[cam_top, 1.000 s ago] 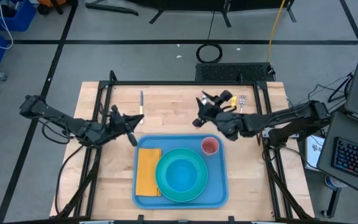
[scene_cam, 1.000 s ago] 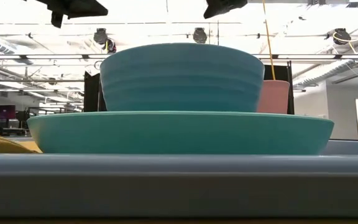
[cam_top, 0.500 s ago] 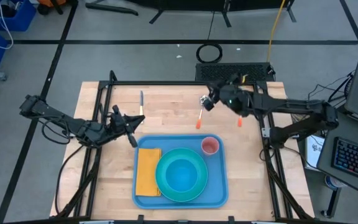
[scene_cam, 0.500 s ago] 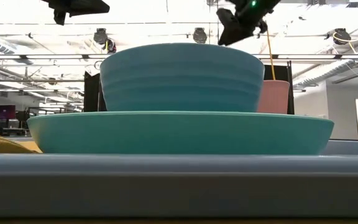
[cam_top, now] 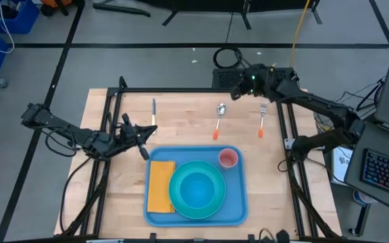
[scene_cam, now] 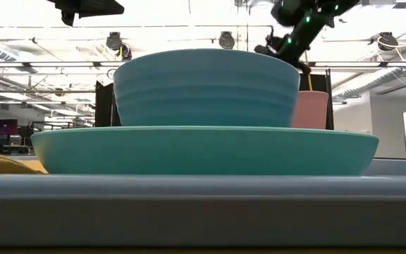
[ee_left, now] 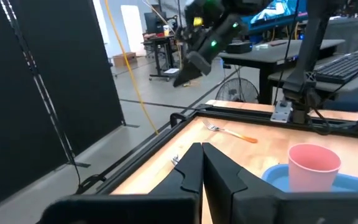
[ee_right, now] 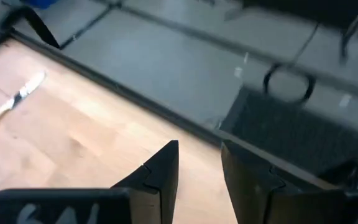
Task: Set up tray
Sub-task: Put the orange fork on top of the yellow napkin
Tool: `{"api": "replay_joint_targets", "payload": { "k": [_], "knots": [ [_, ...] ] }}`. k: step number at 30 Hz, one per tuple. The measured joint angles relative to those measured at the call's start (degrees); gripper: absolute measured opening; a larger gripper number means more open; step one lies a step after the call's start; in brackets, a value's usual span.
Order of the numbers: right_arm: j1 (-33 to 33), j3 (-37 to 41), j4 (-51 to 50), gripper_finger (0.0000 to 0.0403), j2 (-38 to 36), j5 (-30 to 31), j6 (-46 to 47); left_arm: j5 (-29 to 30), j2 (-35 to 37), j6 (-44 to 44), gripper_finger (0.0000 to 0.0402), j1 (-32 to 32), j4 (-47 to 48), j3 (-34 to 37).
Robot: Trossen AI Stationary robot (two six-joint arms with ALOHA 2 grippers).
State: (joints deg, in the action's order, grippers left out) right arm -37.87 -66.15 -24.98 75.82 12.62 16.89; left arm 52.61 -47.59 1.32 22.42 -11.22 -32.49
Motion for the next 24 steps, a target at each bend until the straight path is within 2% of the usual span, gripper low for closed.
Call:
{"api": "replay_joint_targets", "payload": {
  "k": [5,12,19,24],
  "knots": [
    [-5.8,0.0,-3.0,0.0111,4.7,-4.6,1.2,1.7,0.0,-0.9,0.0029,-1.2,0.1,0.0],
    [-9.8,0.0,-3.4,0.0112,11.1,-12.4,-0.6,2.0,0.0,-0.5,0.0046,-3.5,0.7,0.0],
    [-11.3,0.0,-7.7,0.0112,12.1,-12.8,0.4,2.0,0.0,1.0,0.0046,-5.3,1.2,0.0],
    [-12.7,0.0,-15.1,0.0112,11.7,-12.8,1.7,2.0,0.0,1.9,0.0047,-7.2,1.2,0.0]
  ]
}}
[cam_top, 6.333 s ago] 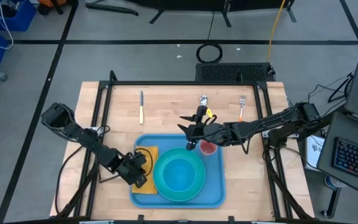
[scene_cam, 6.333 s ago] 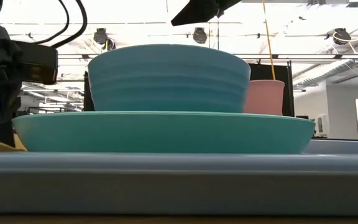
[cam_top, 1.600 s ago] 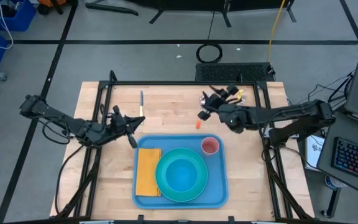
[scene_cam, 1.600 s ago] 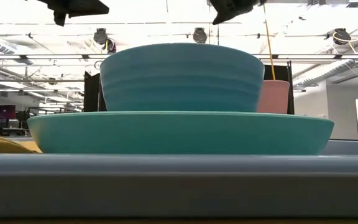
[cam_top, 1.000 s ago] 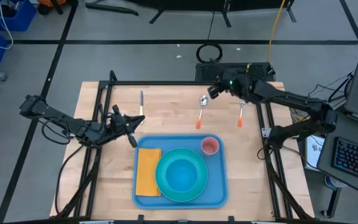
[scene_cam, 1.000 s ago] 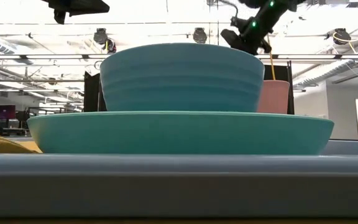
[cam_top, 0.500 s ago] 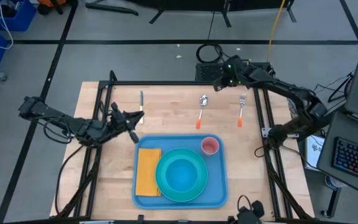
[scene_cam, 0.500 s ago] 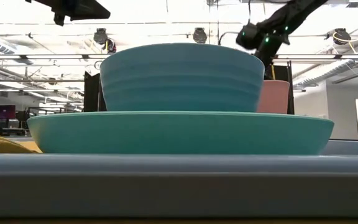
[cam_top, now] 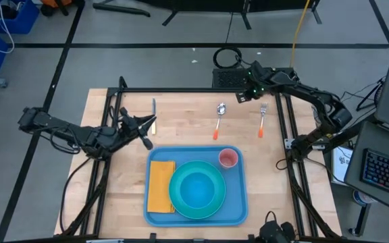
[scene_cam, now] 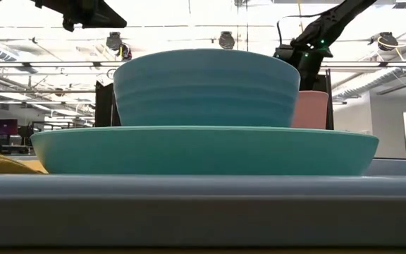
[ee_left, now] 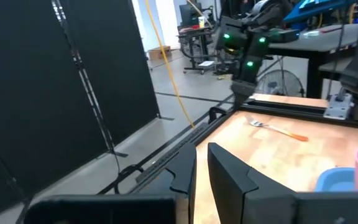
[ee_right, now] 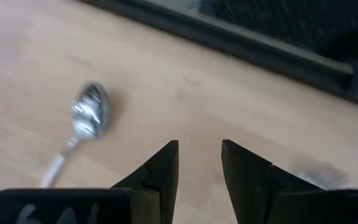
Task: Set up tray
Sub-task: Put the orange fork on top of the yellow napkin
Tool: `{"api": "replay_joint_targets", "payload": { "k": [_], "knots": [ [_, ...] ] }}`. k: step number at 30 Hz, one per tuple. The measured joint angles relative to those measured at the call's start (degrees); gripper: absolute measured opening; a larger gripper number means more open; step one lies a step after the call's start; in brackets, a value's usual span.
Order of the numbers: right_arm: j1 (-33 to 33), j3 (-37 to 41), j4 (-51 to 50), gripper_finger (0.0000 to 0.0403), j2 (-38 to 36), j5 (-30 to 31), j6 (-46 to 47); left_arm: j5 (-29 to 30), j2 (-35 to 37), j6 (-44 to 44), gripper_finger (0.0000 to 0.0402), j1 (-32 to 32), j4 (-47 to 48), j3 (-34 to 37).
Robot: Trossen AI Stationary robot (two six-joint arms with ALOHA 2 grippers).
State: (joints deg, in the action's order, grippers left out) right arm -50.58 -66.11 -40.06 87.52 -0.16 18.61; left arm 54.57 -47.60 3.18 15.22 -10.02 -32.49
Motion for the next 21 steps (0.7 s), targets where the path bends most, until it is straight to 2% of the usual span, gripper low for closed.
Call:
{"api": "replay_joint_targets", "payload": {
  "k": [10,21],
  "knots": [
    [0.4,0.2,-10.8,0.0112,0.1,0.1,1.9,-0.5,0.0,0.9,0.0047,-2.5,1.2,0.0],
    [0.0,10.0,-13.3,0.0112,0.0,0.0,6.2,-0.6,0.0,0.1,0.0047,-2.6,2.7,0.0]
  ]
}}
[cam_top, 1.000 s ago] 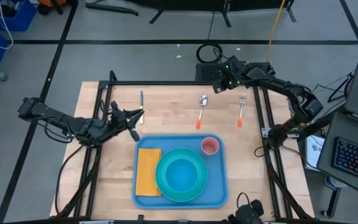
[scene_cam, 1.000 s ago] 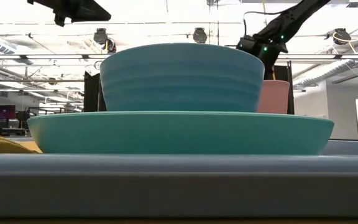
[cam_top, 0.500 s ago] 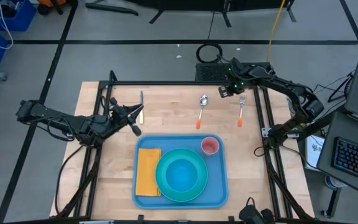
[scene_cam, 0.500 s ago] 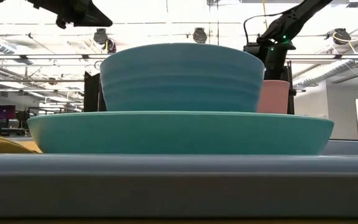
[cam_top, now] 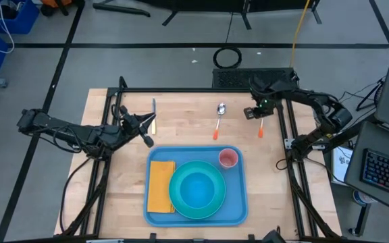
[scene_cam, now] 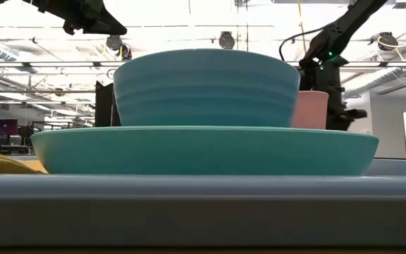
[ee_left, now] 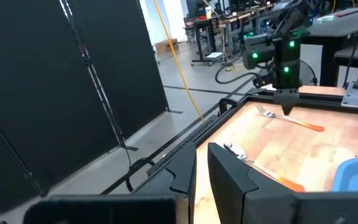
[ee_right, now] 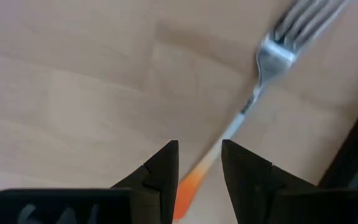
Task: Set up tray
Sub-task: Put the orange fork on top of the yellow napkin
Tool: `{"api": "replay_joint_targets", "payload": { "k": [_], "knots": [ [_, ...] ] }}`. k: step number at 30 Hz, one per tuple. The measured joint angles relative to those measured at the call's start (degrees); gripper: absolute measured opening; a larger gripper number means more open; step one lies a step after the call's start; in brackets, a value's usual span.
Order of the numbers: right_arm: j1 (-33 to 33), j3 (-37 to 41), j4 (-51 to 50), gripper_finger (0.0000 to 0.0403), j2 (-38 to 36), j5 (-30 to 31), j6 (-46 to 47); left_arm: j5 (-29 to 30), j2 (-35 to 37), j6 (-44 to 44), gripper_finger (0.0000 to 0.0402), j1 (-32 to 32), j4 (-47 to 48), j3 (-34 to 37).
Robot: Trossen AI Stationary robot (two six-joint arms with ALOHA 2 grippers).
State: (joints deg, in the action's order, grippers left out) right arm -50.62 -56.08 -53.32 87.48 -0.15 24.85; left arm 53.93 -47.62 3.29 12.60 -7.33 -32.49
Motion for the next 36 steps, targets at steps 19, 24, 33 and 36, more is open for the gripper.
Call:
{"api": "replay_joint_targets", "payload": {
  "k": [19,24,33,36],
  "knots": [
    [-0.8,7.7,7.4,0.0112,0.0,1.6,3.2,0.0,0.0,0.5,0.0047,0.0,-0.1,0.0],
    [-1.5,9.0,9.1,0.0112,0.0,1.6,3.4,0.0,0.0,0.5,0.0047,0.0,-0.2,0.0],
    [-2.4,10.2,11.4,0.0112,-0.1,1.6,4.4,0.0,0.0,0.5,0.0047,0.0,-0.2,0.0],
    [-2.4,10.2,11.9,0.0105,-0.1,1.5,4.4,0.0,0.0,0.5,0.0047,0.0,-0.2,0.0]
  ]
}}
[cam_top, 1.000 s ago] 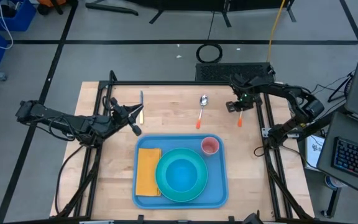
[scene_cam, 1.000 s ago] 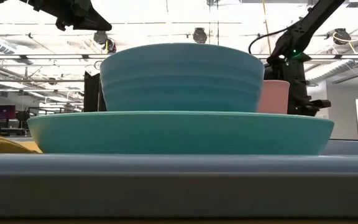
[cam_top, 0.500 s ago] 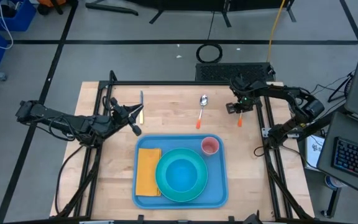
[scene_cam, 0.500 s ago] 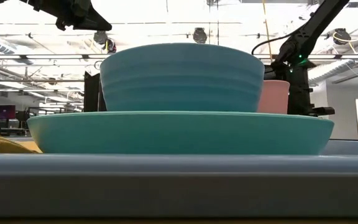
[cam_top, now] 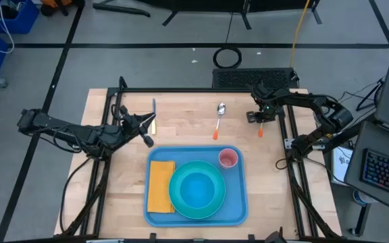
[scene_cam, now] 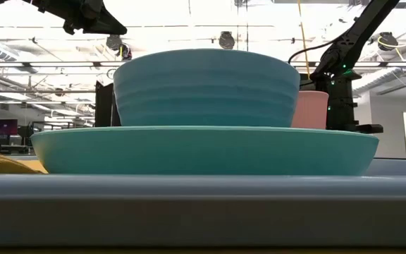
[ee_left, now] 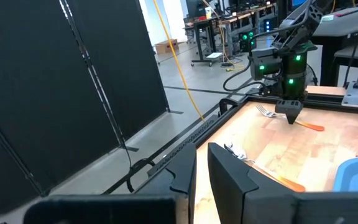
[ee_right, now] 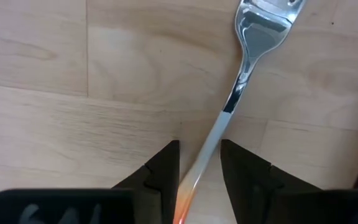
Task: Set up tray
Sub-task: Put the orange fork on top of the yellow napkin
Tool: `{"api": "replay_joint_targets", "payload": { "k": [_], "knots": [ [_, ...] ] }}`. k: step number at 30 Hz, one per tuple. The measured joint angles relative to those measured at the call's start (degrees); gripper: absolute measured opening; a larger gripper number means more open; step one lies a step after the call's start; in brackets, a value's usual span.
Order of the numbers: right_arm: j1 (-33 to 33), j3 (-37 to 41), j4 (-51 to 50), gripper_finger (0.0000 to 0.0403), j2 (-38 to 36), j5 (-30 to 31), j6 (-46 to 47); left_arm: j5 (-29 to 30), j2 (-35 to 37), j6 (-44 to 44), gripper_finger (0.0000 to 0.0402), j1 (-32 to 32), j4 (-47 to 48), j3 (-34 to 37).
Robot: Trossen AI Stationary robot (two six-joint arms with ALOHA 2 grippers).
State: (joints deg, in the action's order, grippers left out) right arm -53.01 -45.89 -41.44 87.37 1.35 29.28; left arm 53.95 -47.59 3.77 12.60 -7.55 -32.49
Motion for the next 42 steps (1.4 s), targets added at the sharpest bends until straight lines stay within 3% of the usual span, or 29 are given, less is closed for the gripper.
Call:
{"api": "replay_joint_targets", "payload": {
  "k": [11,28,42],
  "knots": [
    [0.0,0.0,1.4,0.0010,0.0,-0.3,-1.3,0.0,0.0,0.0,0.0047,0.0,0.0,0.0],
    [1.4,1.8,4.1,0.0003,-0.7,0.6,-3.4,0.0,0.0,0.0,0.0047,0.0,0.0,0.0],
    [6.0,1.9,9.3,0.0001,-12.5,0.3,-3.9,0.0,0.0,0.0,0.0047,-1.0,0.3,0.0]
  ]
}}
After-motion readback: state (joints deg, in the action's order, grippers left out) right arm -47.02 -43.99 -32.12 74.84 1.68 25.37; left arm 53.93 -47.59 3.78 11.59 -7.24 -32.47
